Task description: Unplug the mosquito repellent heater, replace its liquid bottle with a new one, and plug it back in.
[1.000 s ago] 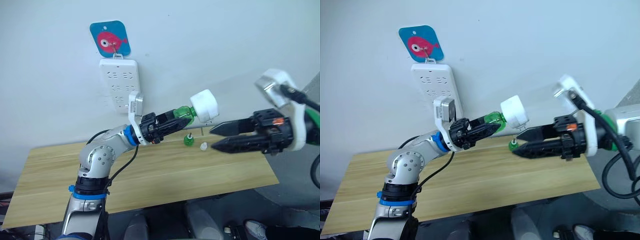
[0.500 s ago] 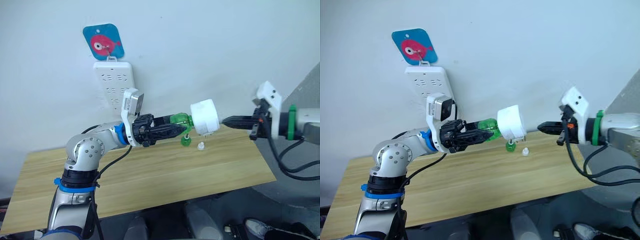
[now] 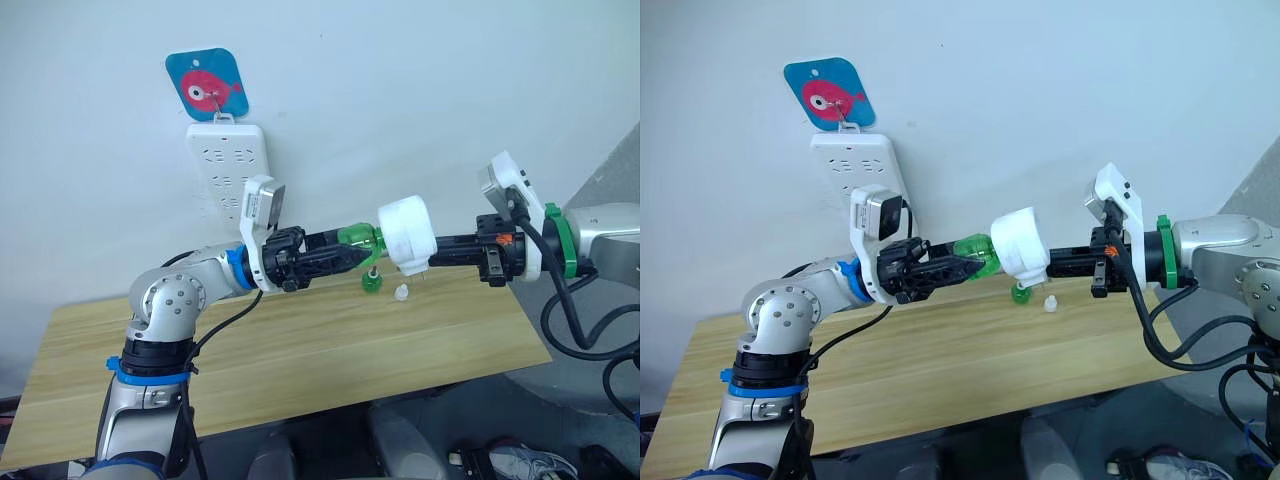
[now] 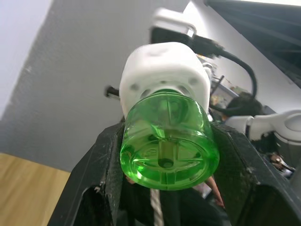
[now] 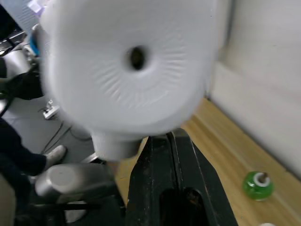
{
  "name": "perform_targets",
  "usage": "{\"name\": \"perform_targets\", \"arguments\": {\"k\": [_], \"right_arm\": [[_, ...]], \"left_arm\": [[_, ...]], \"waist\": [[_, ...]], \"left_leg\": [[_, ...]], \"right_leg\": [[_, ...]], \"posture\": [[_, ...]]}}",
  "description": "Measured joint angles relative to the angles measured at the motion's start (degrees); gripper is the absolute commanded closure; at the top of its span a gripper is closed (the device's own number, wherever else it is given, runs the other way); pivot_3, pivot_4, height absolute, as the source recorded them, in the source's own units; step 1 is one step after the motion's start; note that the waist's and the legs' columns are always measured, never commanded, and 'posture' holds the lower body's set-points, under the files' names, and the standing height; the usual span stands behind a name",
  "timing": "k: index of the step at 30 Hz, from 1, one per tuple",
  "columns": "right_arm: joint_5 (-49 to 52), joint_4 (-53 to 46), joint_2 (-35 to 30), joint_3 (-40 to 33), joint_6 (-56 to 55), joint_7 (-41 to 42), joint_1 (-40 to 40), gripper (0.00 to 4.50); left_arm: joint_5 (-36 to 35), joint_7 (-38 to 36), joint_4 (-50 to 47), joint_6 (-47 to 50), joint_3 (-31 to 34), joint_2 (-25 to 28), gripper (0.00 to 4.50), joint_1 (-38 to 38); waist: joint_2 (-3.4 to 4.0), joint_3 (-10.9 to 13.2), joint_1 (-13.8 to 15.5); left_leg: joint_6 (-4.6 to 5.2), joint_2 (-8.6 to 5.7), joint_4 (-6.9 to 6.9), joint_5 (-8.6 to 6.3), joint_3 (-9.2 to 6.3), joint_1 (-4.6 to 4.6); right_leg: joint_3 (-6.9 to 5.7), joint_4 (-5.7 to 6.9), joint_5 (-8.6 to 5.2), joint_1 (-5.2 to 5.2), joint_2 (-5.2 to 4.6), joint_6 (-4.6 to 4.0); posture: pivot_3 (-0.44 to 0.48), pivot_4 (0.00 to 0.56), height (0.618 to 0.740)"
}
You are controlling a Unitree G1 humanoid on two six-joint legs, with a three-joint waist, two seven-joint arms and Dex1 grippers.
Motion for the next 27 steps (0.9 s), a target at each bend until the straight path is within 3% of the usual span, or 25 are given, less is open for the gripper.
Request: {"name": "perform_targets", "arguments": {"k": [17, 27], "right_arm": [[15.79, -1.56, 1.16, -2.75, 5.22, -10.36, -4.57, 4.50], [15.54, 0.53, 4.89, -1.84, 4.47, -16.30, -7.55, 4.50]], "left_arm": [[9.59, -1.16, 2.68, -6.86, -2.18, -0.87, 2.22, -0.16], [12.52, -5.89, 1.78, -8.64, -5.28, 1.12, 2.22, 1.49]], "waist": [[0.00, 0.00, -0.07], [0.01, -0.01, -0.12]], "left_leg": [[0.01, -0.01, 0.00, -0.01, 0.01, 0.01], [0.02, 0.00, -0.01, -0.01, 0.01, 0.00]], "right_leg": [[0.01, -0.01, 0.00, 0.03, 0.00, 0.00], [0.01, -0.02, -0.01, 0.02, 0.00, 0.01]], "posture": [[-0.238, 0.095, 0.736], [-0.233, 0.095, 0.736]]}}
